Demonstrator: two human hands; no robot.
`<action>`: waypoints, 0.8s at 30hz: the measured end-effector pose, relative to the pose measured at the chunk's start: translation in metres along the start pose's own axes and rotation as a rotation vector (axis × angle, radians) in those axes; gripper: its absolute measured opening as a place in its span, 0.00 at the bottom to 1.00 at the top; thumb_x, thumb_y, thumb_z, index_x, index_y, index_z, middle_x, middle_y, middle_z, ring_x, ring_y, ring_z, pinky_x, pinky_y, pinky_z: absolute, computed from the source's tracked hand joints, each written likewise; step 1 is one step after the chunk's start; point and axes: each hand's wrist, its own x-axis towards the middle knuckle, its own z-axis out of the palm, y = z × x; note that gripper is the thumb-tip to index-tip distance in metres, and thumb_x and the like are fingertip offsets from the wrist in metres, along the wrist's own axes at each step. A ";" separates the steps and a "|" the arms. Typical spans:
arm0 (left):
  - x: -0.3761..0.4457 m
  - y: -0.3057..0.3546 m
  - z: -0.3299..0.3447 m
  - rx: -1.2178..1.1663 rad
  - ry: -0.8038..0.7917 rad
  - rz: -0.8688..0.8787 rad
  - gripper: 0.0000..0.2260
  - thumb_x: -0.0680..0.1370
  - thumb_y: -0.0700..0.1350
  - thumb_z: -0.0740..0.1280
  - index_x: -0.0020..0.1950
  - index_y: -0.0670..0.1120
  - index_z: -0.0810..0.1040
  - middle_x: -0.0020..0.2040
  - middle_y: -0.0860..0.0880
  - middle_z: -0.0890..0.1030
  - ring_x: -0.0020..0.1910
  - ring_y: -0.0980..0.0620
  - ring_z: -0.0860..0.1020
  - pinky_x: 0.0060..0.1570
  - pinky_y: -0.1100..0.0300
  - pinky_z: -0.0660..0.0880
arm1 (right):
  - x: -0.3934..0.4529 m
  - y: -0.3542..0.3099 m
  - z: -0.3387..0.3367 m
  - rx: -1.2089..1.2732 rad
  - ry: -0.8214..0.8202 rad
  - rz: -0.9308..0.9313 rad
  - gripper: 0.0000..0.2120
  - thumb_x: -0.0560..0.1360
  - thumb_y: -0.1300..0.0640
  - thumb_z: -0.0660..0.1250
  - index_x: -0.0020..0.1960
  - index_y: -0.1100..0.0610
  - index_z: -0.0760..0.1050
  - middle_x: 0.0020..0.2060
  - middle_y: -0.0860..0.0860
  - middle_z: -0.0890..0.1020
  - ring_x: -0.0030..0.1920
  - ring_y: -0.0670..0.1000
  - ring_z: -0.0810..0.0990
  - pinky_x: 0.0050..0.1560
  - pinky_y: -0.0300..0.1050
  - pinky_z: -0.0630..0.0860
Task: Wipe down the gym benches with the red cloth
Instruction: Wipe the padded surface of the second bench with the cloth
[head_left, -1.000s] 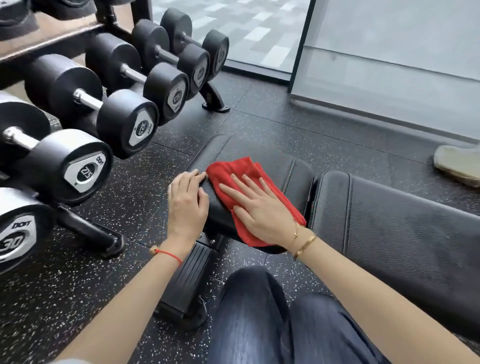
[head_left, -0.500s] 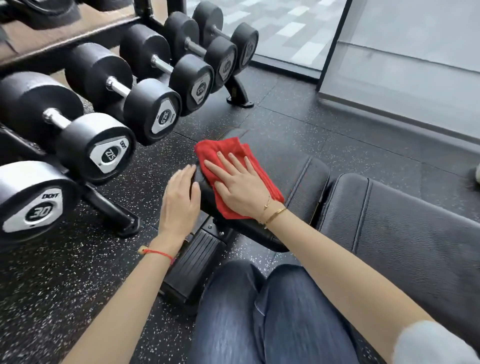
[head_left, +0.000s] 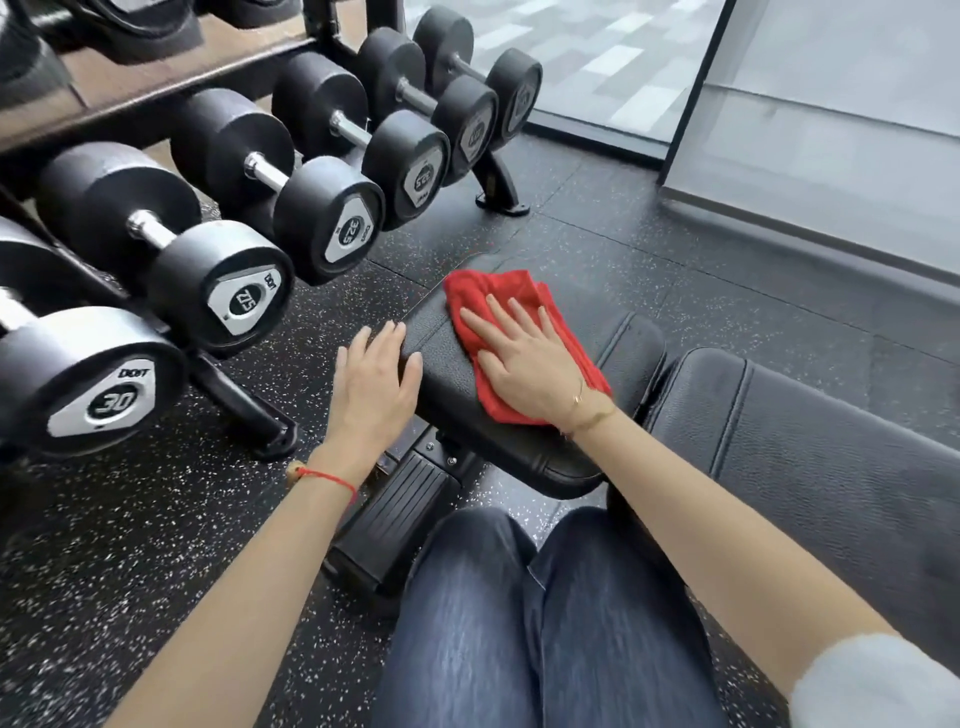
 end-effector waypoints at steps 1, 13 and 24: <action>0.000 0.003 0.001 0.013 0.008 -0.008 0.23 0.84 0.50 0.57 0.76 0.42 0.66 0.76 0.44 0.67 0.77 0.42 0.60 0.77 0.42 0.53 | -0.019 0.001 0.001 -0.009 0.022 -0.040 0.26 0.81 0.48 0.53 0.78 0.41 0.52 0.79 0.48 0.54 0.79 0.54 0.50 0.78 0.57 0.44; 0.022 0.056 0.030 -0.064 0.186 -0.012 0.17 0.81 0.45 0.60 0.69 0.43 0.74 0.70 0.45 0.73 0.71 0.45 0.68 0.74 0.47 0.58 | 0.002 0.062 -0.016 0.006 0.044 0.319 0.26 0.82 0.48 0.52 0.79 0.43 0.53 0.79 0.50 0.52 0.79 0.55 0.50 0.78 0.58 0.42; 0.023 0.052 0.041 -0.049 0.269 -0.025 0.18 0.79 0.43 0.58 0.67 0.46 0.75 0.69 0.47 0.74 0.70 0.45 0.68 0.72 0.49 0.61 | -0.042 0.074 -0.012 0.079 0.046 0.162 0.26 0.81 0.49 0.54 0.78 0.40 0.54 0.79 0.47 0.53 0.79 0.54 0.48 0.77 0.58 0.41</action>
